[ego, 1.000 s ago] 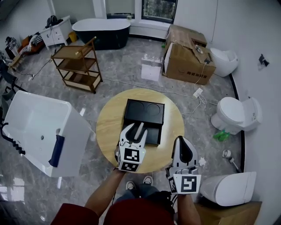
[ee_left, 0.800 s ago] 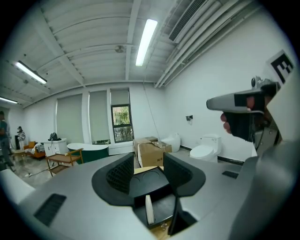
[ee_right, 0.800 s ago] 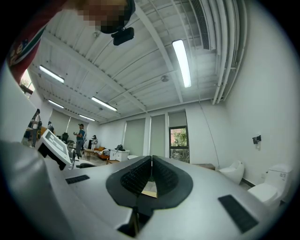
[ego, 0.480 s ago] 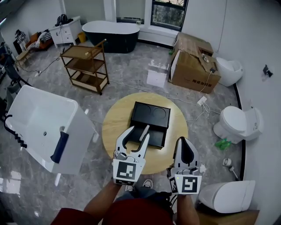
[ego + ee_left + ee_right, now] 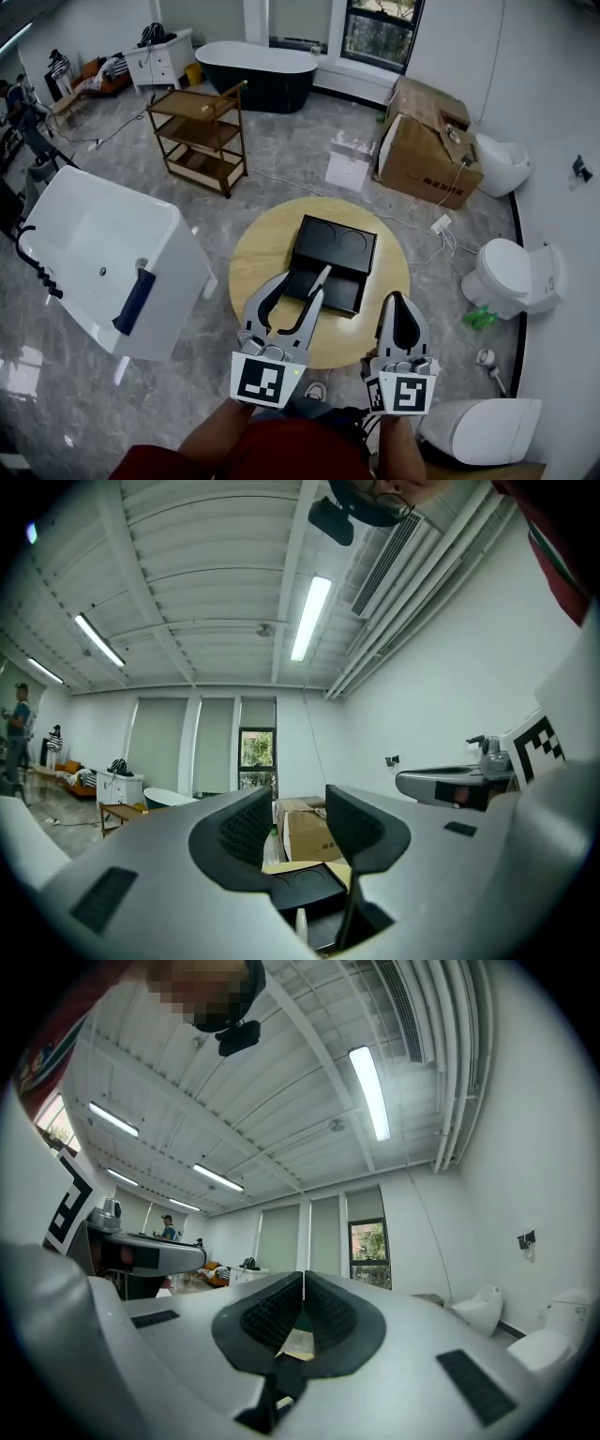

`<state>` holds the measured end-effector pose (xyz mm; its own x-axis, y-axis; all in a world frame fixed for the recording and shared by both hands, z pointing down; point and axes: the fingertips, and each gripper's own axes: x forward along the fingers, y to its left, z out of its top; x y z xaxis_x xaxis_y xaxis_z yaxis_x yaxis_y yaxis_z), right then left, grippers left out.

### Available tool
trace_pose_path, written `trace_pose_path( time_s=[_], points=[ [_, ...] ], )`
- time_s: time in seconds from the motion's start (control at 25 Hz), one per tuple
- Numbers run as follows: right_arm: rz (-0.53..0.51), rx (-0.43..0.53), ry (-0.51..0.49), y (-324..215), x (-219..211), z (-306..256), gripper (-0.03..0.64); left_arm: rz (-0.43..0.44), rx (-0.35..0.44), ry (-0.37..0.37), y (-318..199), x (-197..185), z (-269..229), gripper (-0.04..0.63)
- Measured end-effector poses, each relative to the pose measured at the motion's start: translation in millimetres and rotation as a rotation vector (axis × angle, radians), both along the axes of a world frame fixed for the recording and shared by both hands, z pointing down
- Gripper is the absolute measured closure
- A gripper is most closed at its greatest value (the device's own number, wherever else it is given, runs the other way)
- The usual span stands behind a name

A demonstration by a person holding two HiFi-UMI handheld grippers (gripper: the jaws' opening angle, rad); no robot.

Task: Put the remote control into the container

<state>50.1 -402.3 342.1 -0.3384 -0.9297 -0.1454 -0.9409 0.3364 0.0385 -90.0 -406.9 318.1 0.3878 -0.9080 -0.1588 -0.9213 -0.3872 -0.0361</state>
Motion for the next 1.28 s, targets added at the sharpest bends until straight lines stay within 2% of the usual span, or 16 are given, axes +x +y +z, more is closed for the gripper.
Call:
trace_pose_path(
  time_s=[0.36,0.6,0.84,1.28],
  points=[
    [-0.038,-0.001,-0.004,1,-14,-1,0.594,-0.052,0.001,-0.041,3,-13,9,0.479],
    [-0.070,-0.005,0.005,2,-23,1,0.594,-0.073,-0.010,0.032,8,-23,13,0.574],
    [-0.079,-0.009,0.038,-1,-28,0,0.594,-0.078,-0.011,0.026,6,-25,12,0.580],
    [-0.071,-0.004,0.040,-5,-26,-1,0.594,-0.074,-0.019,0.023,-3,-26,16,0.580]
  ],
)
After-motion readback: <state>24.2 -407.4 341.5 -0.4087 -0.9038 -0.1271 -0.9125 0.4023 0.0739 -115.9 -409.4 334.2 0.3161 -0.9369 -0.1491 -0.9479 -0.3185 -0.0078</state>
